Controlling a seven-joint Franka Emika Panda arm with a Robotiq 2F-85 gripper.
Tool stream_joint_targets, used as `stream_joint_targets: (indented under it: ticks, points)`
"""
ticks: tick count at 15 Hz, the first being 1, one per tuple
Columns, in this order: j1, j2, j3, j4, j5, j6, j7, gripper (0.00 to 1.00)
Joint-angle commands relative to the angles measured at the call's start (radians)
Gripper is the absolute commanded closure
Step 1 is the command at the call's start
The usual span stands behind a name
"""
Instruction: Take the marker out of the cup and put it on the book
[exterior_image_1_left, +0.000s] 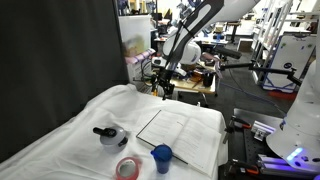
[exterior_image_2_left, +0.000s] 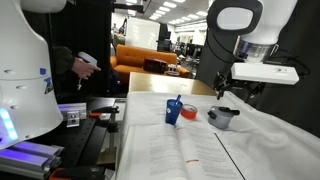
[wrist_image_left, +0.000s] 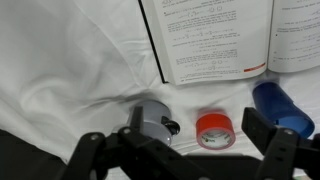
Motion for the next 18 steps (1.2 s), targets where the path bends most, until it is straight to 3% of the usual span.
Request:
stream_joint_targets:
  ticks: [1, 3, 6, 9, 12, 14, 15, 18]
  points:
    - [-0.010, -0.009, -0.010, 0.011, -0.018, -0.081, -0.049, 0.00]
    - [0.002, -0.011, -0.049, 0.033, -0.122, -0.212, -0.071, 0.00]
    - [0.031, -0.011, -0.091, 0.043, -0.203, -0.249, -0.015, 0.00]
    - [0.099, -0.013, -0.167, 0.068, -0.446, -0.339, 0.203, 0.00]
    - [0.150, -0.006, -0.202, 0.100, -0.654, -0.411, 0.402, 0.00]
    - [0.151, -0.005, -0.187, 0.101, -0.669, -0.387, 0.463, 0.00]
    - [0.137, -0.005, -0.167, 0.090, -0.600, -0.336, 0.483, 0.00]
    - [0.138, -0.003, -0.163, 0.093, -0.619, -0.355, 0.473, 0.00]
